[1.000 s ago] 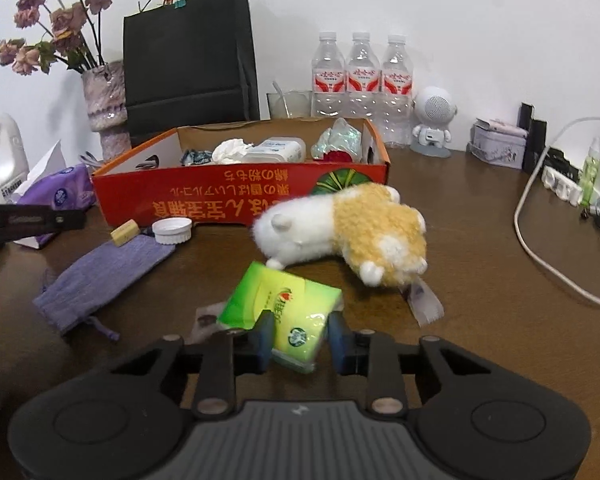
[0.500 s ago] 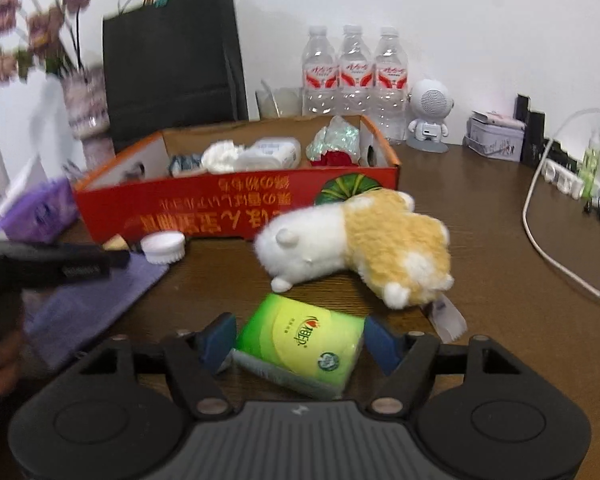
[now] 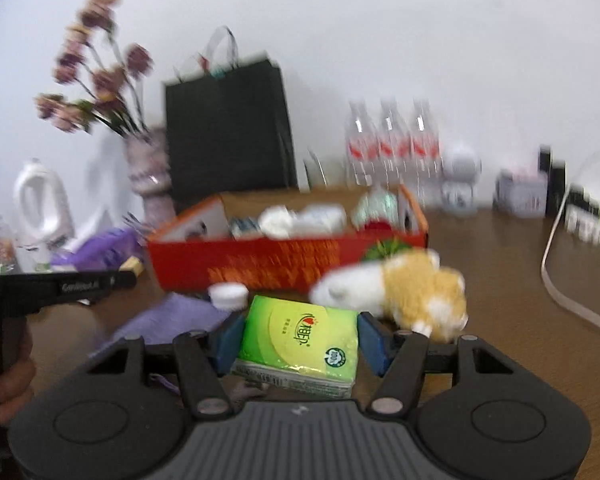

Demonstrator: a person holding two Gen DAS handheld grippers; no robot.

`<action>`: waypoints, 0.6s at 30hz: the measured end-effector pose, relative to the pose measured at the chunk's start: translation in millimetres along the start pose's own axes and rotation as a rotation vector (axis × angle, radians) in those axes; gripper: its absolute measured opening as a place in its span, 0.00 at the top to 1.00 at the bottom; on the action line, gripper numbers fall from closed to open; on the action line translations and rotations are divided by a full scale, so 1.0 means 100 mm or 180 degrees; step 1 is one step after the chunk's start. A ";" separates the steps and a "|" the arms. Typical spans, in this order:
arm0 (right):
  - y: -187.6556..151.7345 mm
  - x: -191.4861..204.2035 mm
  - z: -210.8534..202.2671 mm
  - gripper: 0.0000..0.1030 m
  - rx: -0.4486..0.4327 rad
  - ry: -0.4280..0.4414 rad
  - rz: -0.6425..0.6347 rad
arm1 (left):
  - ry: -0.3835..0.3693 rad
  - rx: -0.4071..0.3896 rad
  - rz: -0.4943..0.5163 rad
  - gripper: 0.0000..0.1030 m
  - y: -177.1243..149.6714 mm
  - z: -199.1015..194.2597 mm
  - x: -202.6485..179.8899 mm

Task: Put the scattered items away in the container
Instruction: 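Carry the yellow bar and green packet into the box and open both tools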

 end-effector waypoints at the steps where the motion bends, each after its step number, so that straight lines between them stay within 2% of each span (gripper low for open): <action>1: 0.00 0.03 -0.11 0.41 -0.0100 0.0020 -0.0055 | 0.0100 -0.0015 -0.0056 0.76 -0.08 -0.11 -0.04; 4: -0.07 0.11 -0.42 0.41 -0.0326 0.0125 -0.0155 | 0.0439 -0.0048 -0.0021 0.76 -0.38 -0.47 -0.20; 10: -0.33 0.20 -0.90 0.41 -0.0445 0.0286 -0.0202 | 0.0427 -0.0335 0.0139 0.76 -0.67 -1.05 -0.44; 15: -0.34 0.17 -1.04 0.41 -0.0504 0.0289 -0.0134 | 0.0405 -0.0410 0.0044 0.76 -0.51 -1.06 -0.43; 18: -0.16 0.11 -1.05 0.41 -0.0479 0.0283 -0.0081 | 0.0244 -0.0524 0.0048 0.76 -0.18 -0.92 -0.42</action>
Point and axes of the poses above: each gripper's, at about its wrist camera, not at the fingertips, and z roughly the way its jaws point, x to its left, y to its top, the point moved 2 cm from there along z, roughly the way its jaws point, and after that the axes turned 4 degrees about -y, right-handed, at the moved point
